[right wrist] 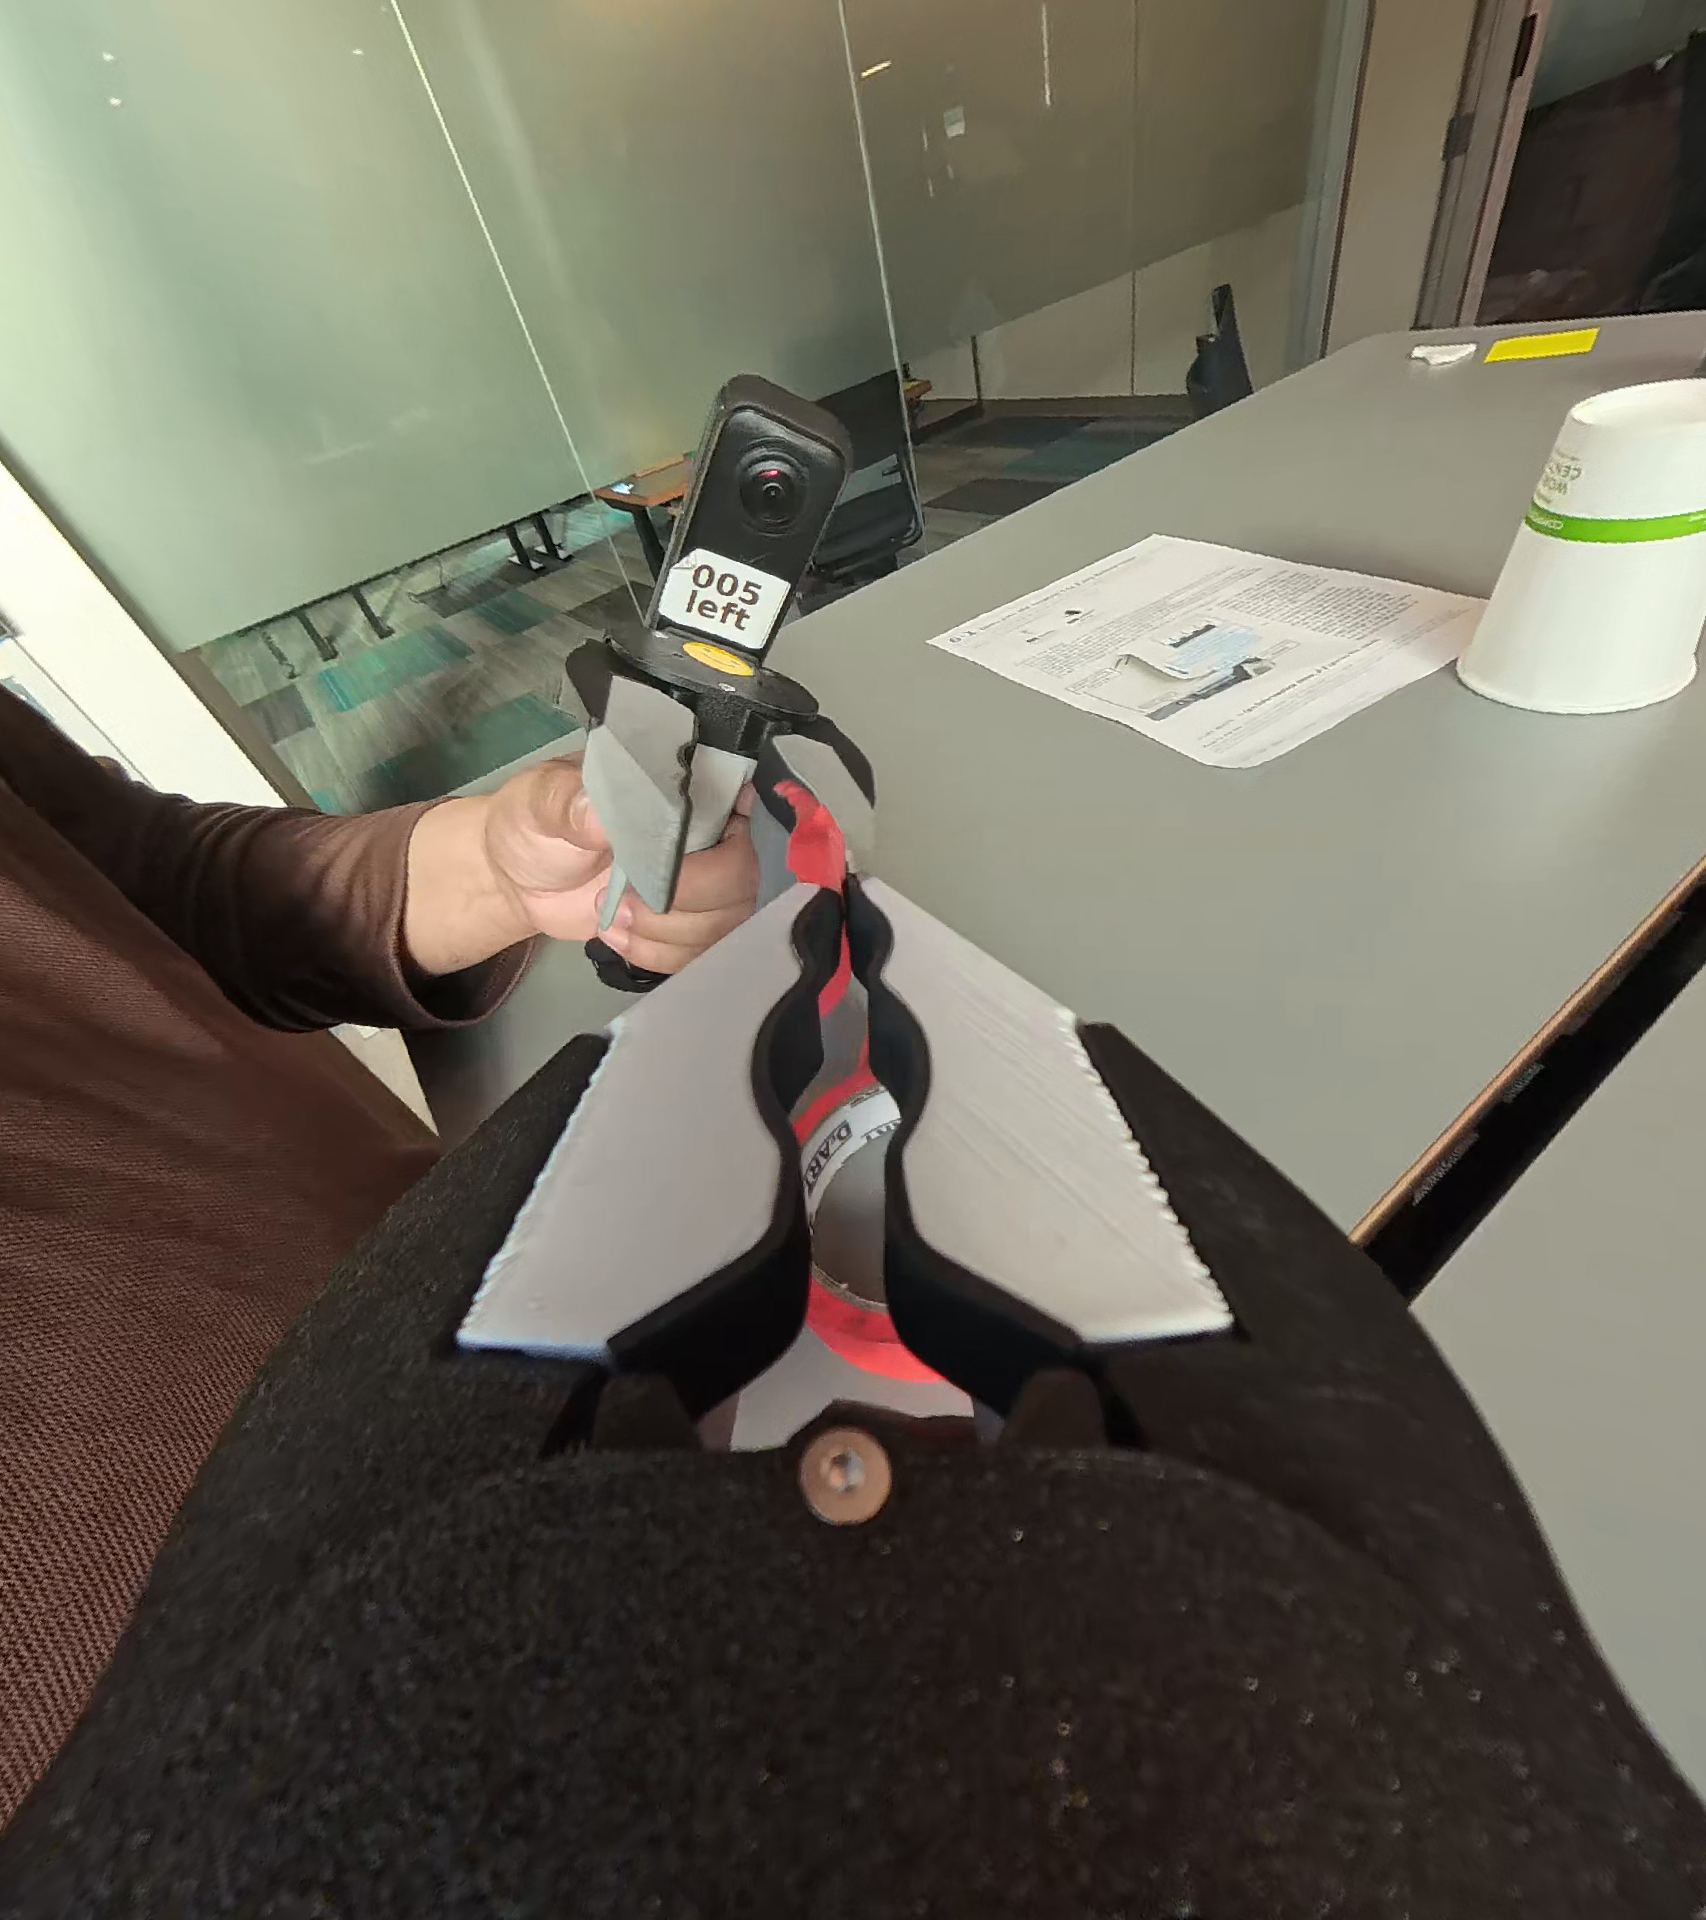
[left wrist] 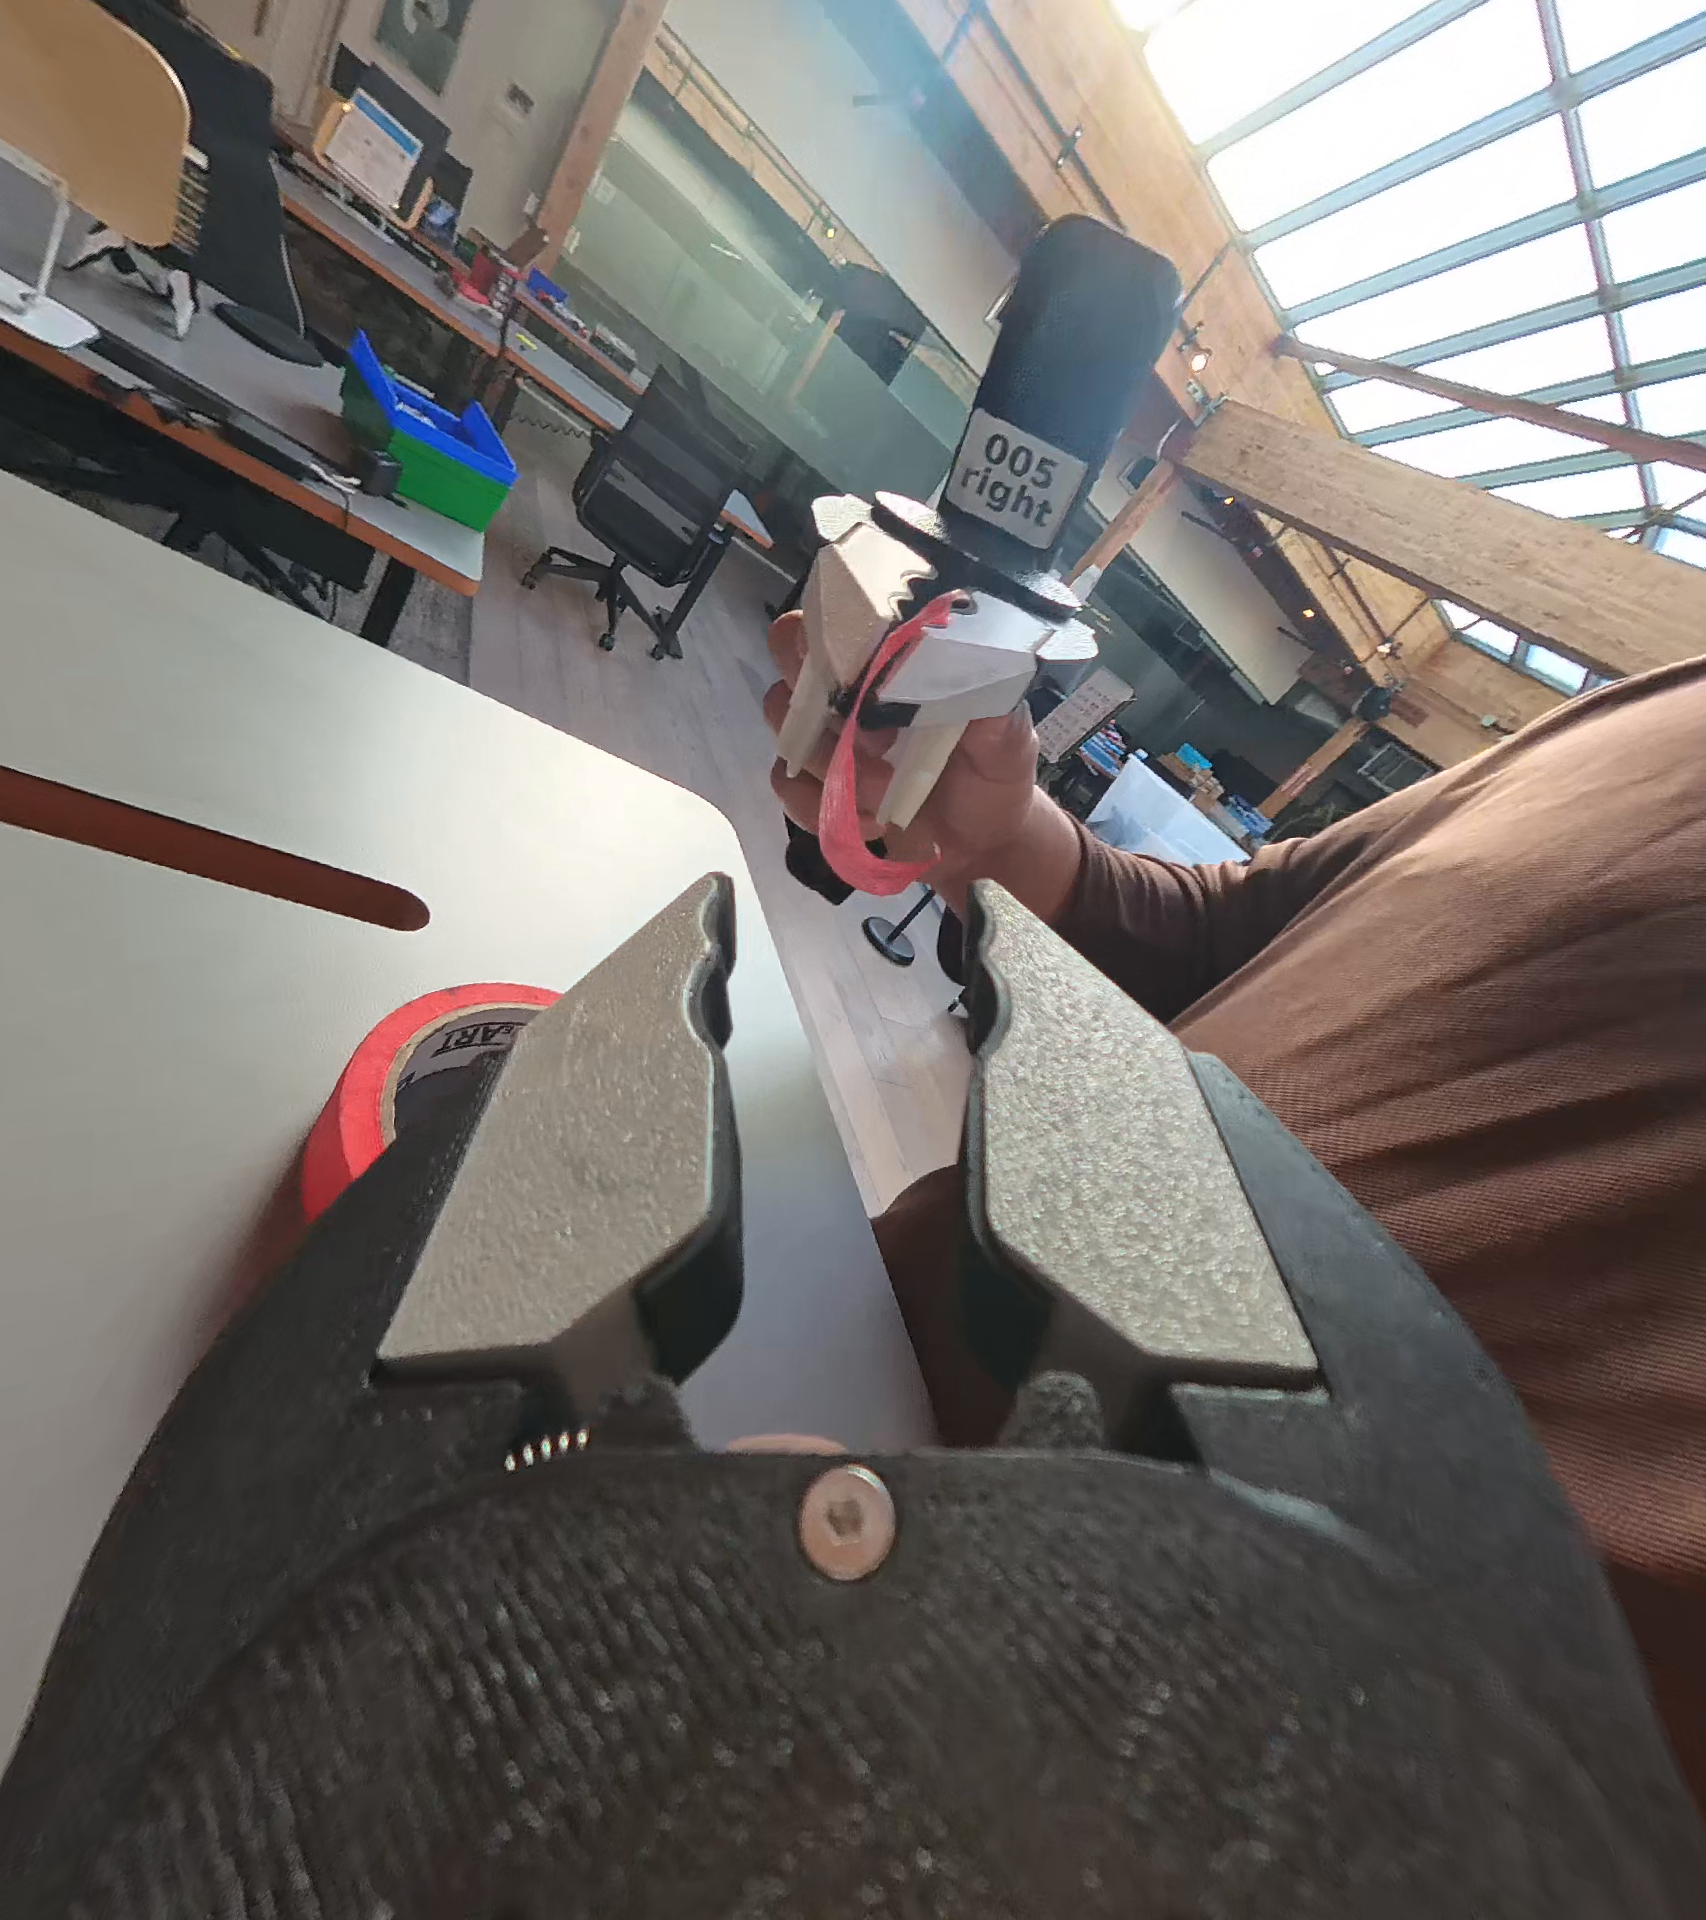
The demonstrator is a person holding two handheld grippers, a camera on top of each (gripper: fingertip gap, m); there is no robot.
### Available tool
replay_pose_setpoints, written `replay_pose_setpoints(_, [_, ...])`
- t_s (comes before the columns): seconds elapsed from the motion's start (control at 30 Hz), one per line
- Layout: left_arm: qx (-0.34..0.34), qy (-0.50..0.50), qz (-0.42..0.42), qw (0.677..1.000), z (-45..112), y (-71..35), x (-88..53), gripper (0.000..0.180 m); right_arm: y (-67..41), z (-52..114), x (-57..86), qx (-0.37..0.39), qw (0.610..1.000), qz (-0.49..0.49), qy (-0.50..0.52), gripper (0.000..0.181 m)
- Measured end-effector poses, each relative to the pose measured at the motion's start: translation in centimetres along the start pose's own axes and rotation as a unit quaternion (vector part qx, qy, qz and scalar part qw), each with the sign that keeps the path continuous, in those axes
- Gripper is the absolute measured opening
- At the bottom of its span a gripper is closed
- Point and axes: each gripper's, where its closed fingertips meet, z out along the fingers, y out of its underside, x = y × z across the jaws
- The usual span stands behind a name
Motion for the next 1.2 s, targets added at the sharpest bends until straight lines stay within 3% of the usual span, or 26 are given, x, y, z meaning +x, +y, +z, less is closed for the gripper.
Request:
replay_pose_setpoints(0.13, [-0.014,0.01,0.006,1.0,1.1,0.1,0.9,0.039,0.5,0.6,-0.7,-0.012,1.0,-0.014,-0.003,0.0])
replay_pose_setpoints(0.27, [-0.028,0.008,0.008,1.0,1.3,0.8,0.5,0.001,0.5,0.9,-1.6,-0.009,1.0,-0.012,-0.02,0.0])
replay_pose_setpoints(0.5, [-0.044,0.034,0.047,0.997,1.5,1.3,1.8,0.001,1.1,1.0,-1.6,-0.04,0.998,0.019,-0.038,0.0])
replay_pose_setpoints(0.63, [-0.051,0.041,0.078,0.995,1.6,1.6,2.4,0.021,2.4,1.8,-1.1,-0.074,0.991,0.086,-0.071,0.0])
replay_pose_setpoints(0.77, [-0.037,0.021,0.099,0.994,0.9,1.1,2.1,0.0,1.4,2.1,-1.7,-0.028,0.967,0.202,-0.154,0.0])
replay_pose_setpoints(0.97, [-0.015,-0.028,0.026,0.999,-0.7,0.6,-0.9,0.0,0.5,2.2,0.1,-0.012,0.989,0.12,-0.08,0.0])
replay_pose_setpoints(1.0, [-0.023,-0.025,0.032,0.999,-1.1,0.7,-0.9,0.007,-0.3,2.1,0.6,0.002,0.993,0.099,-0.061,0.0])
replay_pose_setpoints(1.03, [-0.023,-0.02,0.041,0.999,-1.6,0.5,-0.7,0.026,-1.6,1.7,1.2,0.027,0.995,0.085,-0.043,0.0])
replay_pose_setpoints(1.1, [-0.022,-0.049,0.063,0.997,-2.7,0.0,-1.5,0.04,-4.2,0.6,2.8,0.077,0.994,0.075,-0.025,0.0])
replay_pose_setpoints(1.2, [-0.046,-0.188,0.1,0.976,-6.0,-1.5,-6.4,0.075,-5.9,0.0,6.0,0.088,0.991,0.099,-0.021,0.0])
